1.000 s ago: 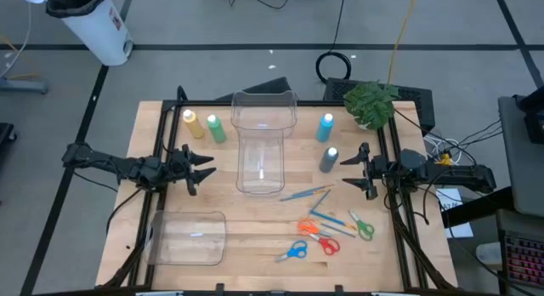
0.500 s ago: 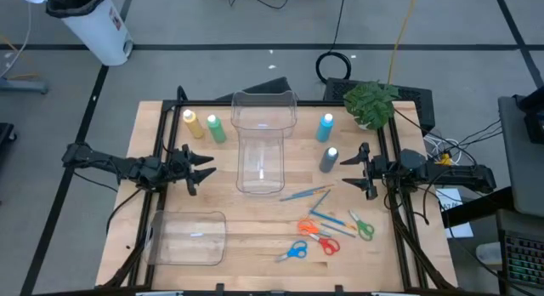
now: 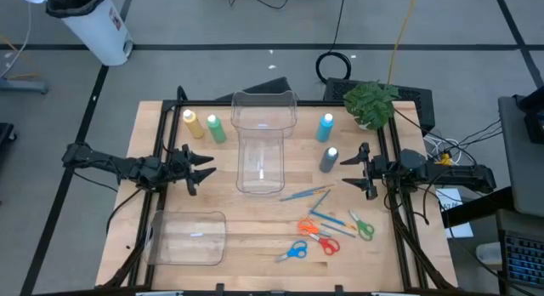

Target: Pick & Place Paint Supplies

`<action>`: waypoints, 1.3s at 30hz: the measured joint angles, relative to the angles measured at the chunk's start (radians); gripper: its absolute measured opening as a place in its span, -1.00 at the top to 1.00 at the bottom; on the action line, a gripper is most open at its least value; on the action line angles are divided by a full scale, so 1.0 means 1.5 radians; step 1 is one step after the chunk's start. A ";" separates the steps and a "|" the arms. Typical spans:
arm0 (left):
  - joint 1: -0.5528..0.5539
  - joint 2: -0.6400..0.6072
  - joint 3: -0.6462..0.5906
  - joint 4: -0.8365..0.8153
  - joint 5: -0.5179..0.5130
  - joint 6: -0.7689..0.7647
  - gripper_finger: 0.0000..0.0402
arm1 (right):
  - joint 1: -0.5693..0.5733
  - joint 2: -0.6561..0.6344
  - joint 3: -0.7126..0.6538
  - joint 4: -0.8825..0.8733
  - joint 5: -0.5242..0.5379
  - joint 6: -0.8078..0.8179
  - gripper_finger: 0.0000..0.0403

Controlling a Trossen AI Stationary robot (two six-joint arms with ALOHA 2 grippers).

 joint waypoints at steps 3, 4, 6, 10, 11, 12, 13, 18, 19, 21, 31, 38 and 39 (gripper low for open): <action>0.000 0.000 0.000 0.000 0.000 0.000 -0.05 | 0.000 0.000 0.000 0.000 0.000 0.000 -0.25; 0.000 0.000 0.000 0.000 0.000 0.000 -0.05 | 0.000 0.000 0.000 0.000 0.000 0.000 -0.25; 0.000 0.000 0.000 0.000 0.000 0.000 -0.05 | 0.000 0.000 0.000 0.000 0.000 0.000 -0.25; 0.000 0.000 0.000 0.000 0.000 0.000 -0.05 | 0.000 0.000 0.000 0.000 0.000 0.000 -0.25; 0.000 0.000 0.000 0.000 0.000 0.000 -0.05 | 0.000 0.000 0.000 0.000 0.000 0.000 -0.25; 0.000 0.000 0.000 0.004 -0.001 0.001 -0.05 | 0.000 0.000 0.000 0.000 0.000 0.000 -0.25; 0.000 0.000 0.000 0.012 -0.003 0.002 -0.05 | 0.000 0.000 0.000 0.000 0.000 0.000 -0.25; 0.000 0.000 0.000 0.121 -0.048 0.083 -0.05 | 0.000 0.000 0.000 0.000 0.000 0.000 -0.25; 0.000 0.000 0.000 0.147 -0.053 0.088 -0.05 | 0.000 0.000 0.000 0.000 0.000 0.000 -0.25; 0.000 0.000 0.000 0.183 -0.059 0.089 -0.05 | 0.000 0.000 0.000 0.000 0.000 0.000 -0.25; 0.001 0.000 0.060 0.164 -0.210 0.210 -0.06 | 0.000 0.000 0.000 0.000 0.000 0.000 -0.25; 0.020 0.075 0.347 -0.271 -0.388 0.048 -0.30 | 0.000 0.000 0.000 0.000 0.000 0.000 -0.25; 0.027 0.091 0.384 -0.331 -0.420 0.010 -0.35 | 0.000 0.000 0.000 0.000 0.000 0.000 -0.25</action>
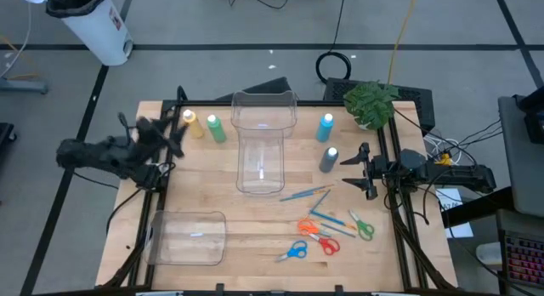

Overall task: Pick & Place Paint Supplies
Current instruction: Put the yellow paint bottle into the top transparent bin

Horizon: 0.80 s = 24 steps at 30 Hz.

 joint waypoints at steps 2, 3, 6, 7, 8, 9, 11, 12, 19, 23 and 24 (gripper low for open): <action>0.018 0.033 0.059 -0.112 -0.024 -0.079 -0.45 | 0.000 0.000 0.000 0.000 0.000 0.000 -0.25; 0.028 0.048 0.080 -0.156 -0.024 -0.118 -0.48 | 0.000 0.000 0.000 0.000 0.000 0.000 -0.25; 0.068 0.088 0.112 -0.242 0.002 -0.205 -0.56 | 0.000 0.000 0.000 0.000 0.000 0.000 -0.25; 0.084 0.099 0.115 -0.255 0.014 -0.220 -0.57 | 0.000 0.000 0.000 0.000 0.000 0.000 -0.25; 0.102 0.110 0.118 -0.263 0.028 -0.226 -0.57 | 0.000 0.000 0.000 0.000 0.000 0.000 -0.25; 0.123 0.120 0.119 -0.267 0.045 -0.230 -0.57 | 0.000 0.000 0.000 0.000 0.000 0.000 -0.25; 0.171 0.137 0.120 -0.267 0.085 -0.231 -0.57 | 0.000 0.000 0.000 0.000 0.000 0.000 -0.25; 0.197 0.142 0.120 -0.265 0.107 -0.228 -0.58 | 0.000 0.000 0.000 0.000 0.000 0.000 -0.25; 0.449 0.166 0.164 -0.263 0.328 -0.151 -0.58 | 0.000 0.000 0.000 0.000 0.000 0.000 -0.25; 0.594 0.216 0.188 -0.262 0.515 -0.103 -0.57 | 0.000 0.000 0.000 0.000 0.000 0.000 -0.25; 0.624 0.235 0.188 -0.268 0.554 -0.098 -0.56 | 0.000 0.000 0.000 0.000 0.000 0.000 -0.25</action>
